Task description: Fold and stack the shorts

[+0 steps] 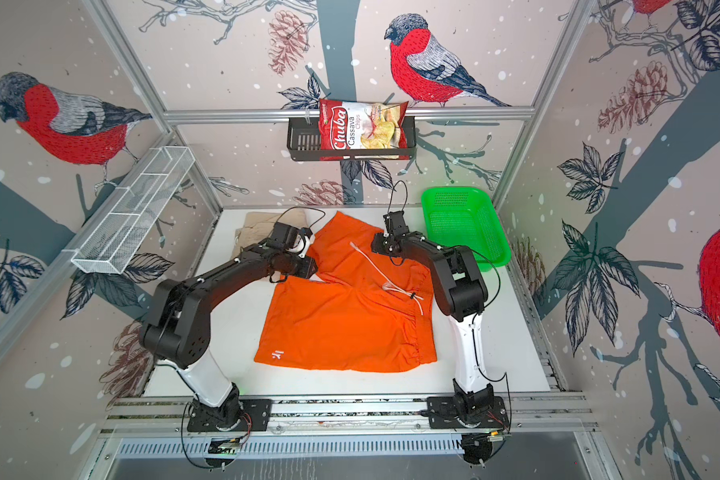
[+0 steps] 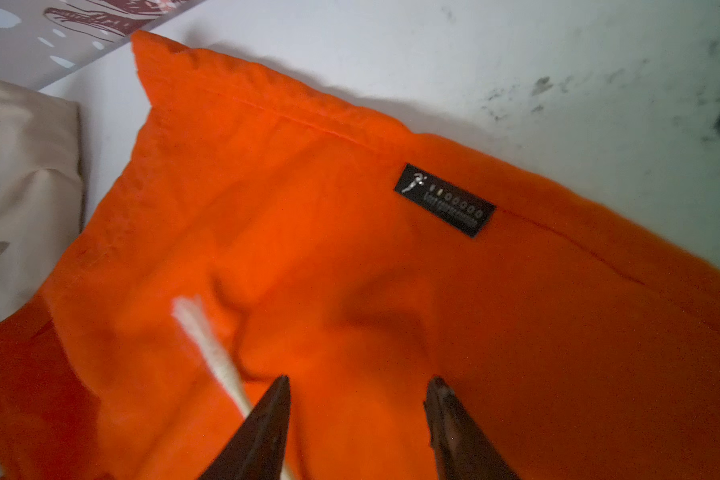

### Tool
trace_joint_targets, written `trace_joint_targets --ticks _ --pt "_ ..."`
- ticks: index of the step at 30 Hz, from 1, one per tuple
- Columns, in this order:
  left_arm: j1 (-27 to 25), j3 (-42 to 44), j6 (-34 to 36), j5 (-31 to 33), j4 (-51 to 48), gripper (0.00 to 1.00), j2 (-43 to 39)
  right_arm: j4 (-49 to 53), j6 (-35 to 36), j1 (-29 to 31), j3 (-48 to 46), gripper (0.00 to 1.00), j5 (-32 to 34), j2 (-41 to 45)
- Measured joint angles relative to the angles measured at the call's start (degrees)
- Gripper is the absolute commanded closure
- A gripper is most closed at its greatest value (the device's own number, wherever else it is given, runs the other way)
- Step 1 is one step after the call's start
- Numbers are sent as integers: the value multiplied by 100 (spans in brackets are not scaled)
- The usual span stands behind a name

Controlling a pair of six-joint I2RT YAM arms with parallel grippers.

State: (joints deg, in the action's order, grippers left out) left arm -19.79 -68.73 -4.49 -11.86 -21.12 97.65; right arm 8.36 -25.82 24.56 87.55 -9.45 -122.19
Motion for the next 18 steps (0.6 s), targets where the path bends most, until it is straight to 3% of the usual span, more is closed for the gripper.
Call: trace_joint_targets --ticks 8,13,18 --pt "101 -140 -428 4 289 59 -181 -232 -160 826 -957 46 63 1316" --pt "140 -138 -643 -96 496 59 26 -376 -452 1486 -1478 46 -7 1252" --pt "151 -214 -796 -164 669 58 363 -544 -605 1707 -1764 46 0 929"
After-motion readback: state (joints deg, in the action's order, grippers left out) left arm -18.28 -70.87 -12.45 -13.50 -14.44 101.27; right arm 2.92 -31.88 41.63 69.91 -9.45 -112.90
